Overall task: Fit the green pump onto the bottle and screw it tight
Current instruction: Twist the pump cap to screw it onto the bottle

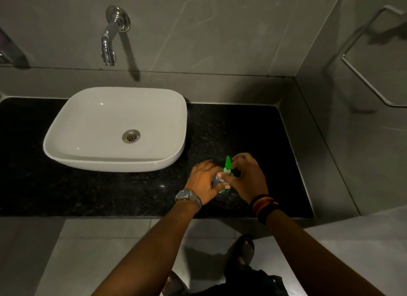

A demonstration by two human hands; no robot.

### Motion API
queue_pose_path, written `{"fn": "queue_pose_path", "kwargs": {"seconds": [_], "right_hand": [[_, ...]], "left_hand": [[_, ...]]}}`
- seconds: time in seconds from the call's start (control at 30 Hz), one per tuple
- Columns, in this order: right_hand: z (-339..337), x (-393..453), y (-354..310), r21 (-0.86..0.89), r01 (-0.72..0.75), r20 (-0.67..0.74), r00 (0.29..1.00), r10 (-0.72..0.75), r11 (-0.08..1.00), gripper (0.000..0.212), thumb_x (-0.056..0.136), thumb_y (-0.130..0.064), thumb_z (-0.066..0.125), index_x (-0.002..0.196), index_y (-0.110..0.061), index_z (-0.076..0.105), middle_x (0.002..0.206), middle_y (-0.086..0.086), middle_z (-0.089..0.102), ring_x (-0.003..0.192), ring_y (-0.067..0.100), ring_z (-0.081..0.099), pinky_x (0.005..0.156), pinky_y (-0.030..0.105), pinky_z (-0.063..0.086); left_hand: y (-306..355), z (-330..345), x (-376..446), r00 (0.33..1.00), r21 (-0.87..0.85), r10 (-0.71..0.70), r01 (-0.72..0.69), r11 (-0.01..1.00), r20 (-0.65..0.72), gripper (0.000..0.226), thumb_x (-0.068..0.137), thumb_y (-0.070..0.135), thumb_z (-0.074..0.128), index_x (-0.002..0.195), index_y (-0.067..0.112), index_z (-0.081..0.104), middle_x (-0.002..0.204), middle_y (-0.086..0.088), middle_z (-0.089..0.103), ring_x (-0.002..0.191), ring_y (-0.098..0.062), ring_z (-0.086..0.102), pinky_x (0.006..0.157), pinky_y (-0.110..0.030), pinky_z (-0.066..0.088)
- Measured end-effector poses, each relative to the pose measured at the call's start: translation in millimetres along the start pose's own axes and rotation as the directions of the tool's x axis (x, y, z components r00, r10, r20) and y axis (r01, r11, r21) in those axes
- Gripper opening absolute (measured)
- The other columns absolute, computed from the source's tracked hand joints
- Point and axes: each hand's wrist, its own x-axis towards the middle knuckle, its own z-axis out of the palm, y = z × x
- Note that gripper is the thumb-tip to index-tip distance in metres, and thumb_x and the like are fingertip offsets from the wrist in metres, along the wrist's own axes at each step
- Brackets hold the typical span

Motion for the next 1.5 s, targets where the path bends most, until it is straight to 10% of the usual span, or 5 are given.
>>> {"fn": "queue_pose_path", "kwargs": {"seconds": [0.17,0.5,0.67,0.97,1.5], "right_hand": [[-3,-10,17,0.123,0.016,0.134,0.990,-0.033,0.992,0.041,0.079,-0.025,0.080,0.118,-0.017,0.071,0.141,-0.003,0.048,0.127,0.014,0.049,0.104,0.036,0.050],[-2,-8,15,0.225,-0.034,0.082,0.997,0.016,0.974,0.038,0.074,-0.025,0.085,0.109,-0.019,0.072,0.135,-0.009,0.047,0.116,0.000,0.048,0.094,0.009,0.043],[1,-9,12,0.281,-0.020,0.080,0.997,-0.003,0.959,0.029,0.078,-0.018,0.081,0.106,-0.013,0.076,0.127,-0.008,0.050,0.121,0.011,0.050,0.102,0.033,0.050],[6,-16,8,0.240,-0.087,0.044,0.996,0.079,0.967,0.061,0.067,-0.043,0.084,0.120,-0.021,0.065,0.133,-0.014,0.048,0.123,0.008,0.045,0.101,0.019,0.038],[-1,-10,12,0.187,-0.046,0.088,0.996,0.029,0.981,0.035,0.079,-0.028,0.079,0.113,-0.021,0.074,0.129,-0.008,0.055,0.120,0.007,0.043,0.102,0.021,0.036]], "left_hand": [[0,4,-2,1.000,-0.002,-0.008,0.008,1.000,0.010,0.056,0.081,0.053,0.072,0.125,0.020,0.065,0.128,-0.008,0.066,0.132,-0.029,0.051,0.110,-0.044,0.035],[3,3,-4,1.000,-0.007,-0.014,0.014,1.000,0.004,0.056,0.081,0.052,0.074,0.125,0.019,0.066,0.131,-0.008,0.065,0.136,-0.029,0.048,0.113,-0.044,0.032],[5,3,-4,1.000,-0.001,-0.022,0.022,1.000,0.008,0.056,0.083,0.051,0.074,0.128,0.018,0.065,0.134,-0.009,0.064,0.138,-0.029,0.047,0.114,-0.044,0.031],[7,7,-5,1.000,0.040,-0.009,0.010,0.999,-0.023,0.048,0.080,0.035,0.068,0.123,0.015,0.067,0.127,-0.010,0.067,0.136,-0.032,0.049,0.116,-0.048,0.032],[5,7,-4,1.000,0.042,-0.020,0.021,0.999,-0.009,0.057,0.082,0.051,0.073,0.127,0.017,0.066,0.131,-0.010,0.066,0.138,-0.030,0.046,0.117,-0.046,0.029]]}}
